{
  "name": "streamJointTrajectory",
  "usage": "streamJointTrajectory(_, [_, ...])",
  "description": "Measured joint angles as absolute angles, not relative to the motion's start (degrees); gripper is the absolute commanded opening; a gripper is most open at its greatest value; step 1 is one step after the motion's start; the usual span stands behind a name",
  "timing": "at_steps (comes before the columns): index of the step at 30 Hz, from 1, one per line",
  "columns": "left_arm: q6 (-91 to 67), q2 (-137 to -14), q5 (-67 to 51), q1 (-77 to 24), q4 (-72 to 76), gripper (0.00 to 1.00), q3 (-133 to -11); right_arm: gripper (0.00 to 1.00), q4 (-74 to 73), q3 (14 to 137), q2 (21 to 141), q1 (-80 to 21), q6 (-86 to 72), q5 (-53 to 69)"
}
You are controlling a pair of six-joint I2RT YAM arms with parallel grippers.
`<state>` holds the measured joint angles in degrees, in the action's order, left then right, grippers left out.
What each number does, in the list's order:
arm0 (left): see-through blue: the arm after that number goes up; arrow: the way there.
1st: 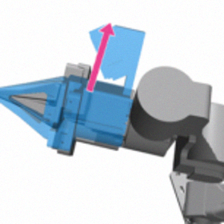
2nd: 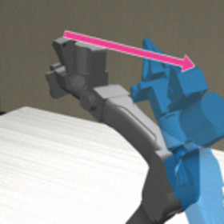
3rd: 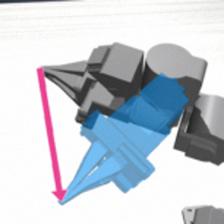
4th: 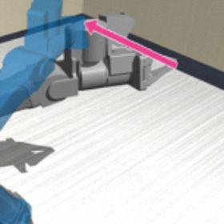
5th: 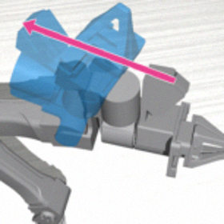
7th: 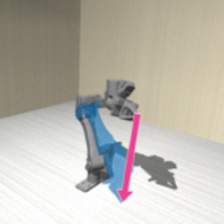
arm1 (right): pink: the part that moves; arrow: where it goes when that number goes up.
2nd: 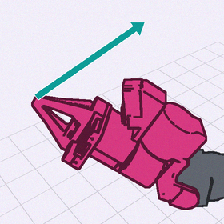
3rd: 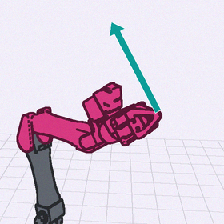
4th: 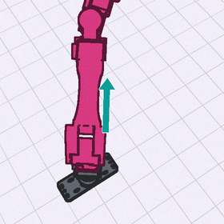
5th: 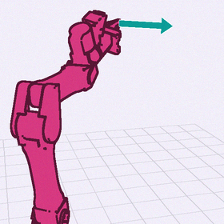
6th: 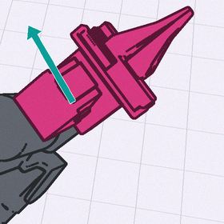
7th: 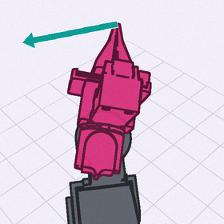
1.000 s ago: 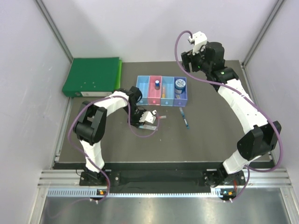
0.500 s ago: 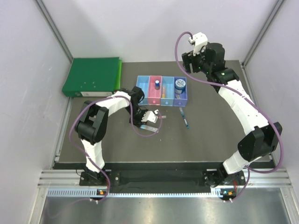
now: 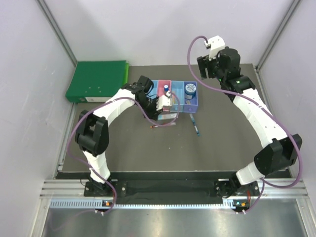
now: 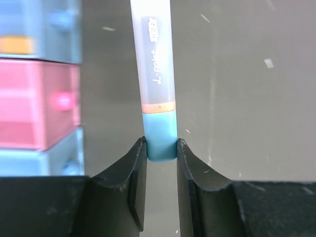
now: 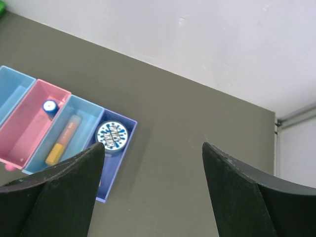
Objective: Sort the stationery into containers
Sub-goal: Pick up the pen from the center of the board, then place the pen in the storage box.
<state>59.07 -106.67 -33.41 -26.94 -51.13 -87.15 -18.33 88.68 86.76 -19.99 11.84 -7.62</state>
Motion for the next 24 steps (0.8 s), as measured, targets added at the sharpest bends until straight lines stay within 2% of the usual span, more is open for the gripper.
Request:
streamJointTrajectory(7, [38.87, -106.56, -25.21, -27.86, -42.19, 0.0, -91.26, 0.81, -17.74, 87.7, 85.45, -19.68, 11.81, -11.31])
streamJointTrajectory(13, [24.45, -111.81, -16.38, -29.5, -40.27, 0.0, -105.45, 0.81, -17.04, 86.98, 85.19, -19.57, 11.79, -12.27])
streamJointTrajectory(20, [13.02, -118.02, -7.05, -32.18, -43.07, 0.0, -116.44, 0.81, -17.1, 86.61, 84.47, -19.38, 11.81, -12.6])
streamJointTrajectory(24, [8.58, -120.99, -4.43, -33.41, -45.54, 0.0, -118.43, 0.81, -16.56, 86.15, 83.48, -19.29, 11.81, -12.67])
